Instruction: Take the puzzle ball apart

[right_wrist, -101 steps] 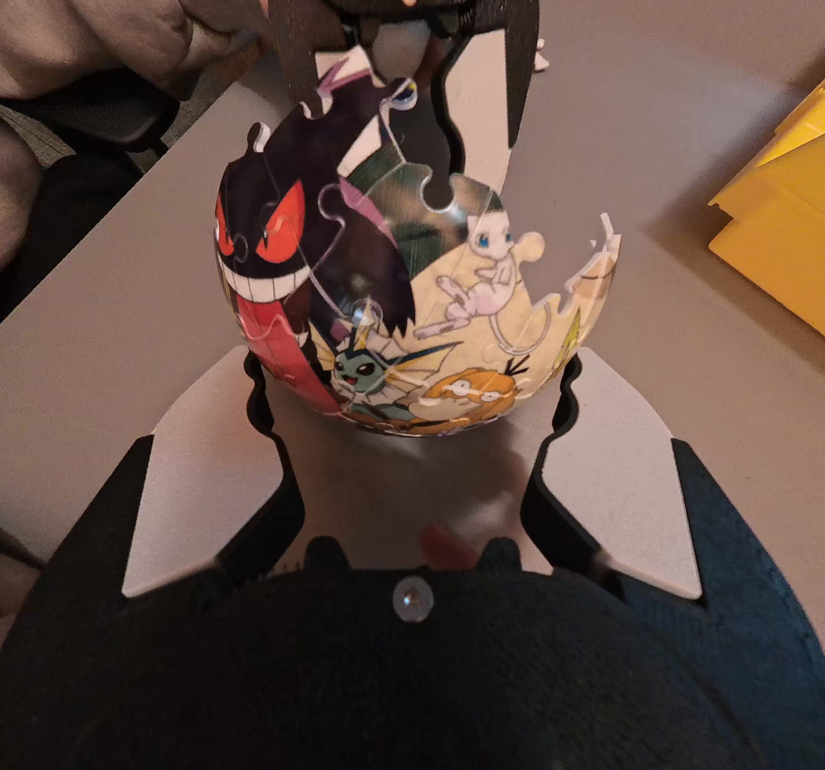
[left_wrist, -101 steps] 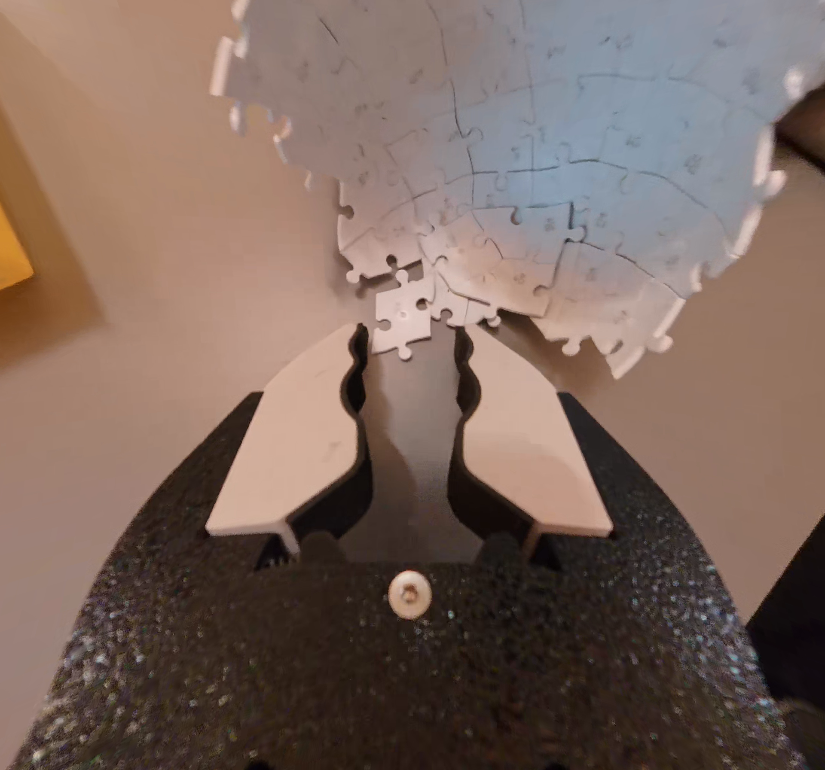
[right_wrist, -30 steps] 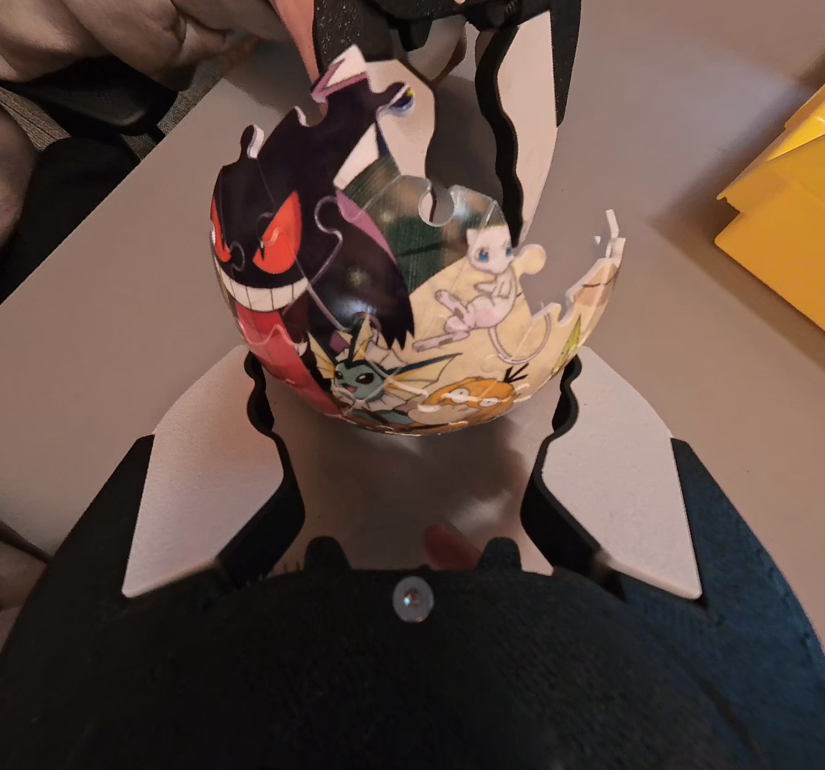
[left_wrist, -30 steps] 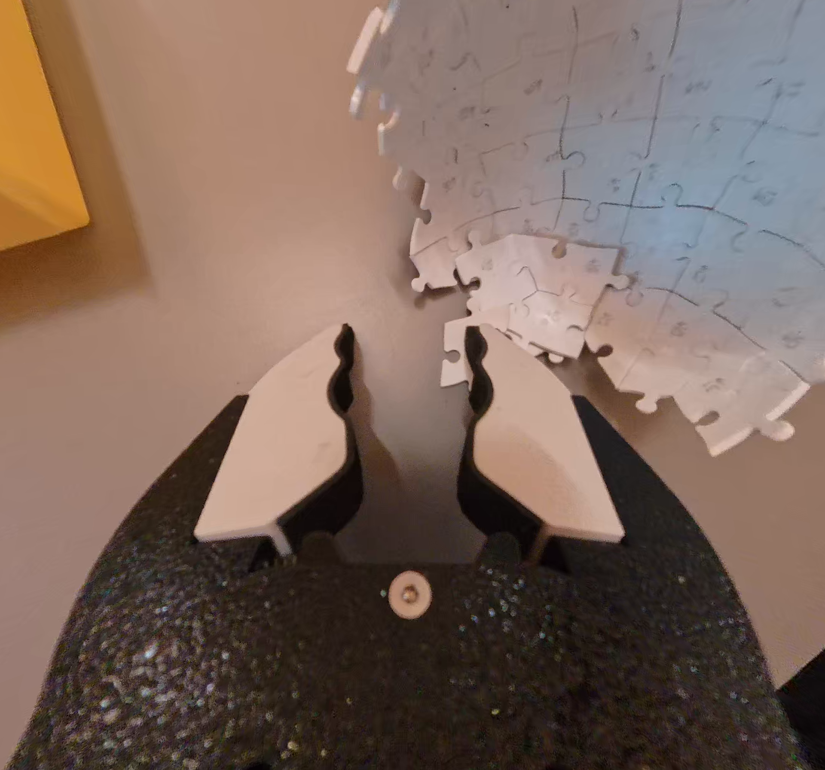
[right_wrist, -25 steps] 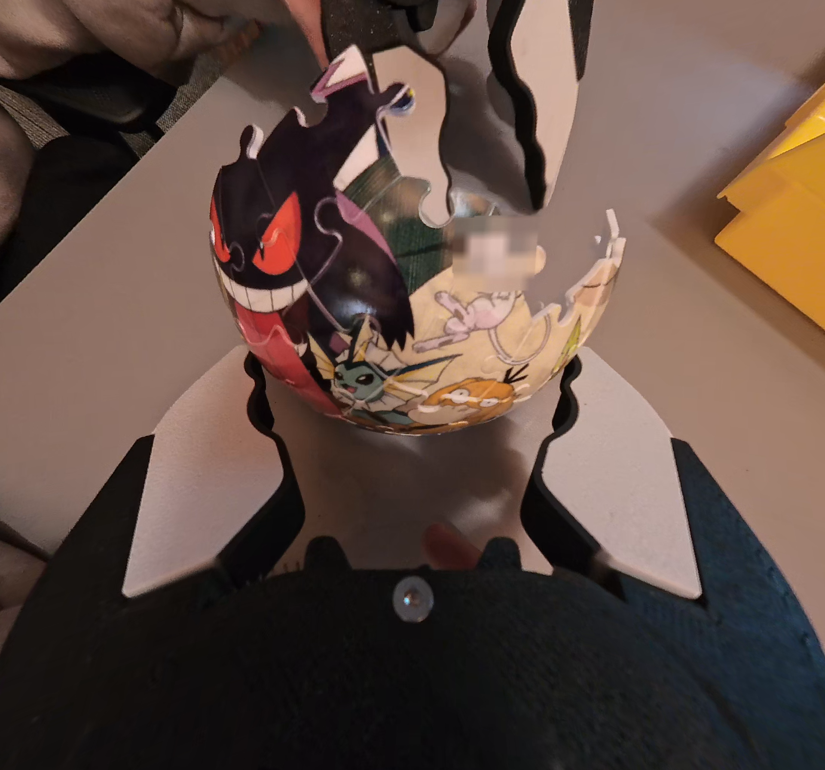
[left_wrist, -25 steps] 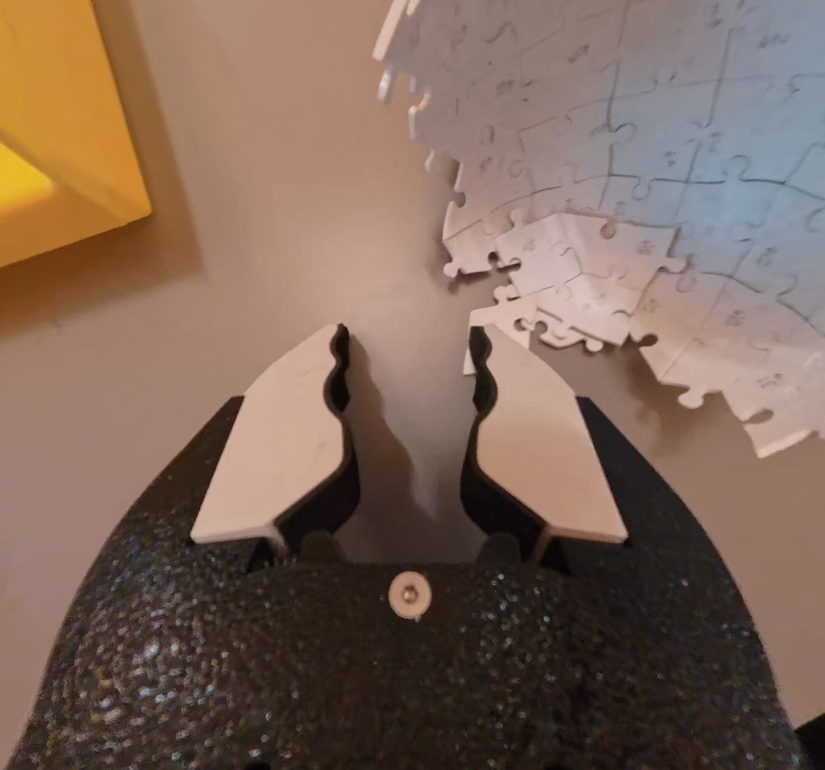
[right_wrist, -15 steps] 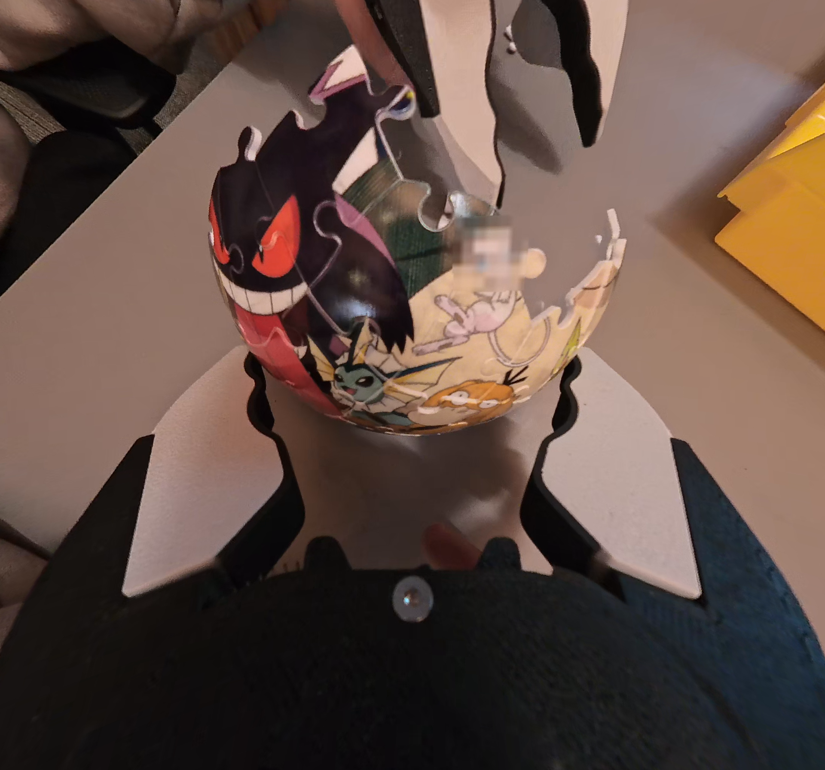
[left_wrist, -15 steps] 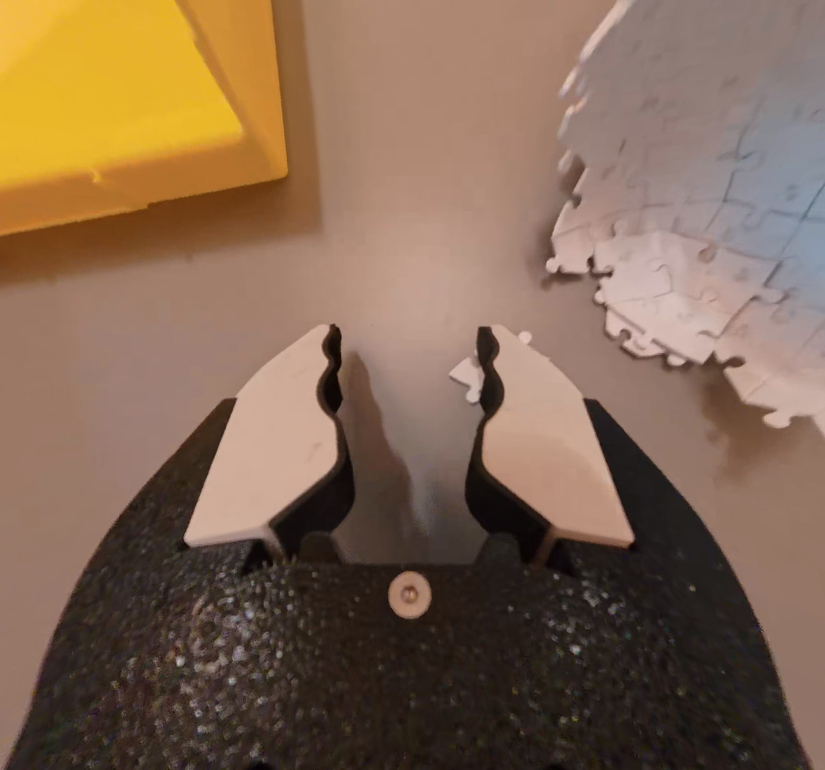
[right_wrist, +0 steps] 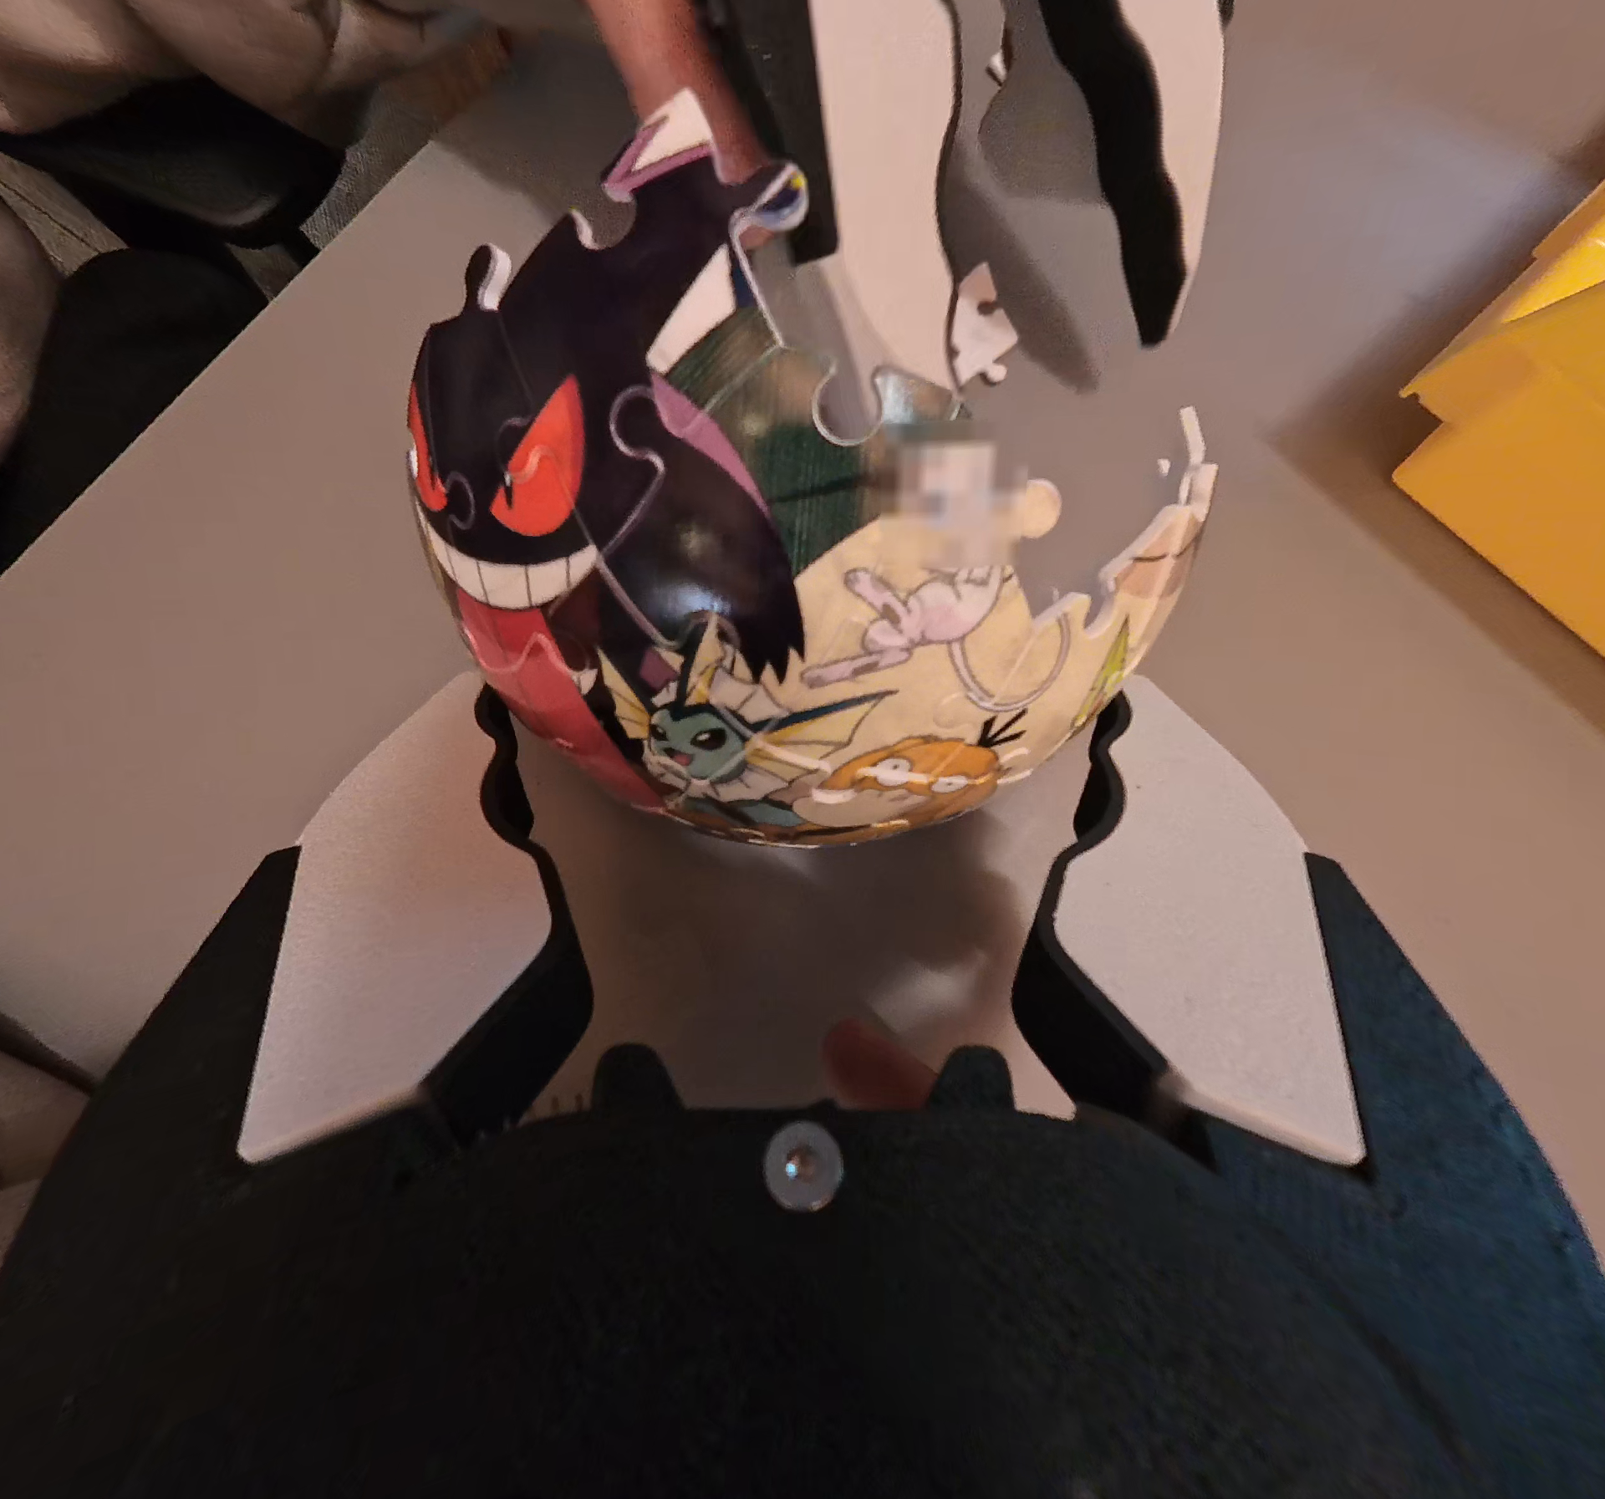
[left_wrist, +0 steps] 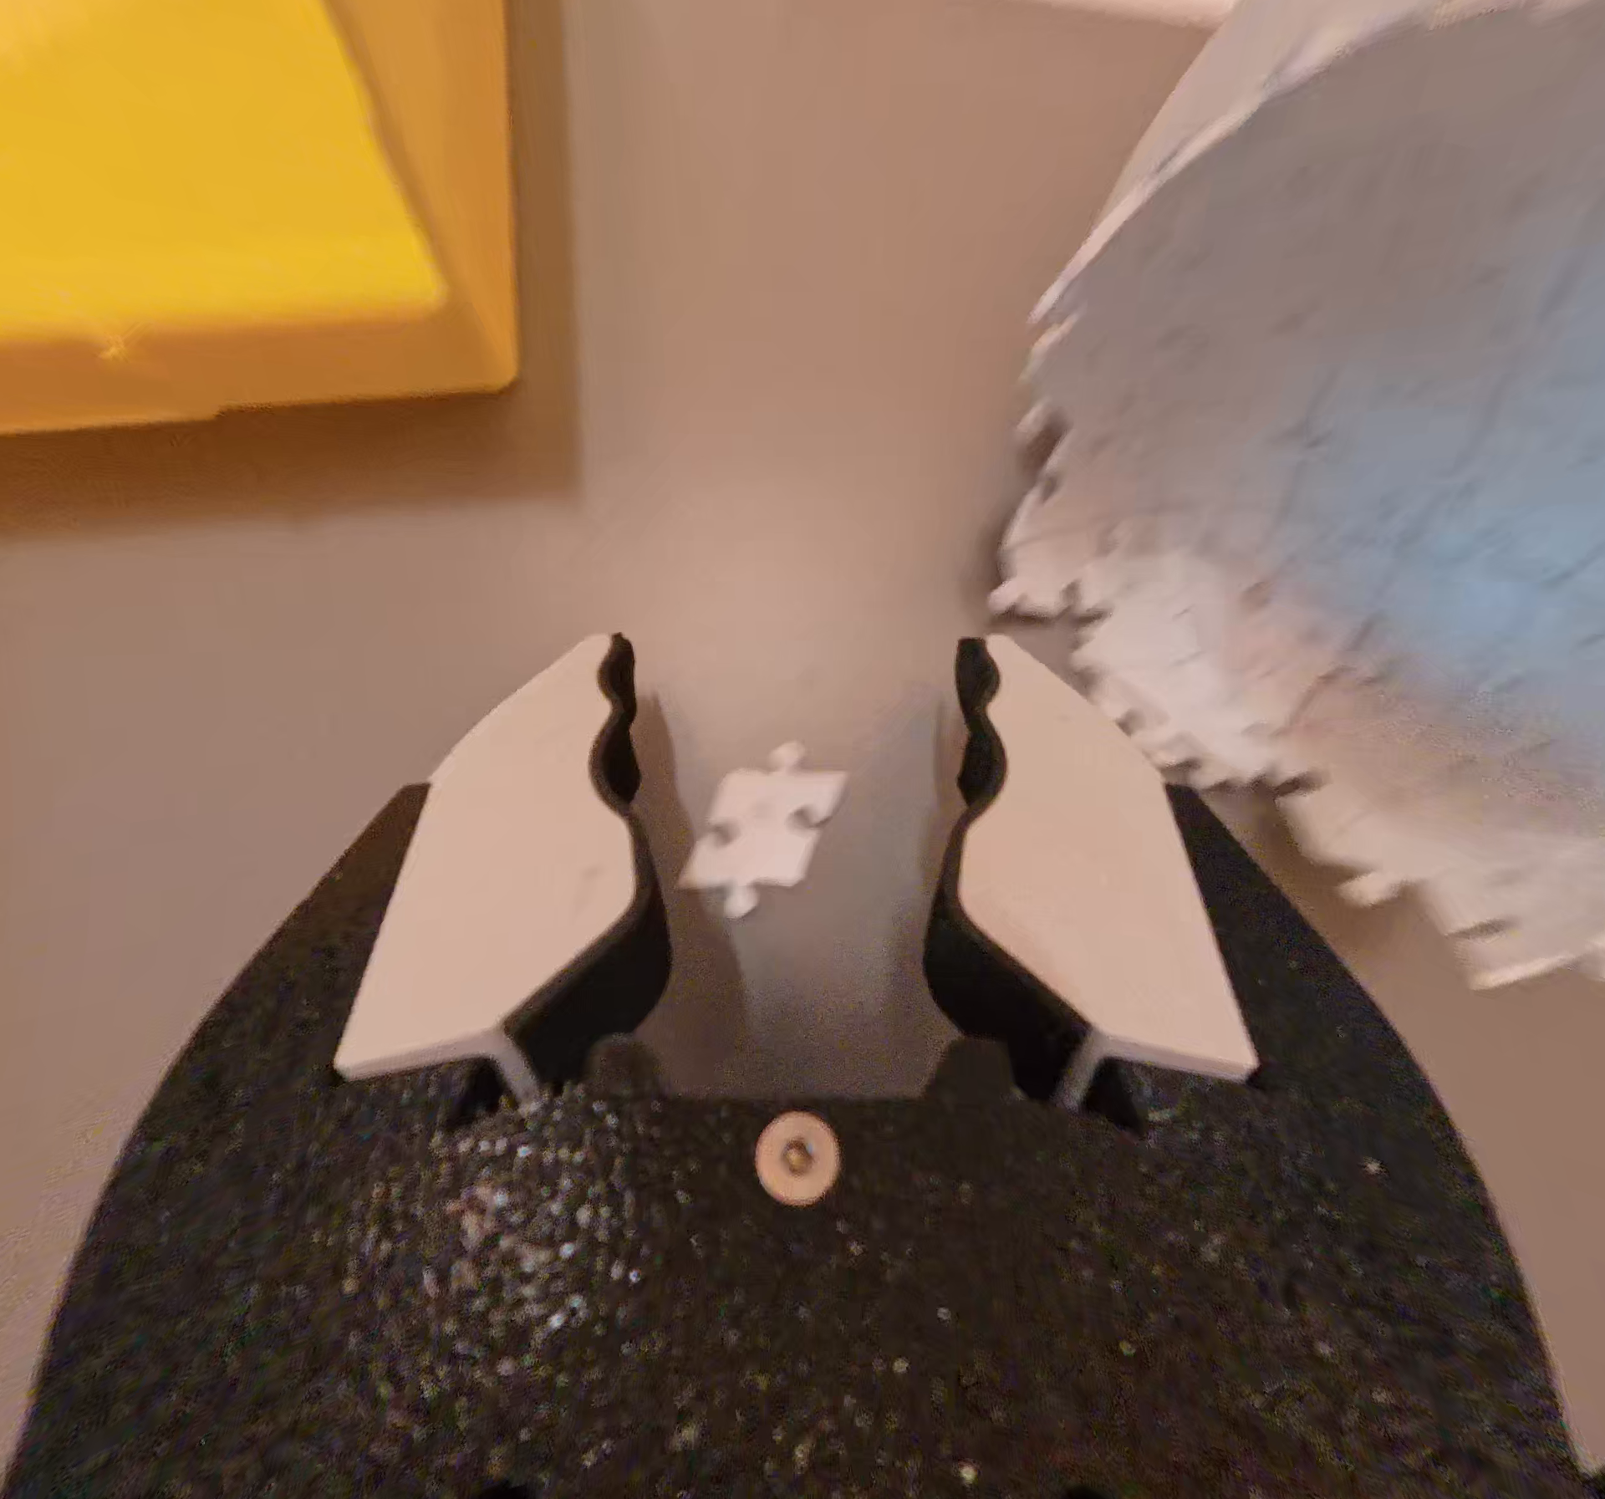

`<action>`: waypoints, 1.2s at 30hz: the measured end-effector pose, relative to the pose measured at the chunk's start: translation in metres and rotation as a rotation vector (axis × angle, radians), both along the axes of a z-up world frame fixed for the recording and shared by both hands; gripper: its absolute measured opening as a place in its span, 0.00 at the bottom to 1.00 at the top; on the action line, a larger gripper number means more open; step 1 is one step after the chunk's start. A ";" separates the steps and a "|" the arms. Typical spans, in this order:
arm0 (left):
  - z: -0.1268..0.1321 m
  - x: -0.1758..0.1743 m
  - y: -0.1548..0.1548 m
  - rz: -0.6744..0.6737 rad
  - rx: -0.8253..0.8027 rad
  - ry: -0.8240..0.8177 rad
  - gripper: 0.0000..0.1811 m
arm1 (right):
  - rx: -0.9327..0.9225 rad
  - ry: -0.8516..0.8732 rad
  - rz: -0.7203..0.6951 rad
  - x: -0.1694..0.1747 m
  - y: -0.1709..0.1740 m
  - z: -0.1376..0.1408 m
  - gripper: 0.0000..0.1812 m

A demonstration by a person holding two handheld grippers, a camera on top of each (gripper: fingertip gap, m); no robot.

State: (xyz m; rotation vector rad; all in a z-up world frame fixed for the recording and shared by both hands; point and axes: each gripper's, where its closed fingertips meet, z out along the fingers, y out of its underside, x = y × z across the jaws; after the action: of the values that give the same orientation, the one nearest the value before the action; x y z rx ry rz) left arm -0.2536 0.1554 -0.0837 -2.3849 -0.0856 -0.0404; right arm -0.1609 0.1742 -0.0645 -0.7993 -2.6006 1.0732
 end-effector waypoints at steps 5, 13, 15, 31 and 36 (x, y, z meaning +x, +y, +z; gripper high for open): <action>-0.006 0.035 0.022 -0.029 0.015 -0.037 0.43 | 0.012 0.007 0.008 0.000 -0.002 0.001 0.69; -0.014 0.054 0.031 -0.051 0.011 -0.115 0.49 | 0.019 0.012 0.009 0.000 -0.002 0.001 0.69; -0.019 0.056 0.029 -0.061 -0.012 -0.108 0.50 | 0.019 0.011 0.008 0.000 -0.002 0.001 0.69; -0.024 0.019 -0.016 -0.087 -0.211 0.043 0.53 | 0.023 0.011 0.009 0.000 -0.003 0.000 0.69; -0.023 0.000 -0.041 -0.077 -0.286 0.071 0.50 | 0.024 0.013 0.006 -0.001 -0.002 0.001 0.69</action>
State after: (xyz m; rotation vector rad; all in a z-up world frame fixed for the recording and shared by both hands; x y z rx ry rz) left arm -0.2536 0.1141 -0.1072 -2.6723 0.0373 0.0211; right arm -0.1615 0.1723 -0.0638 -0.7767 -2.6018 1.0428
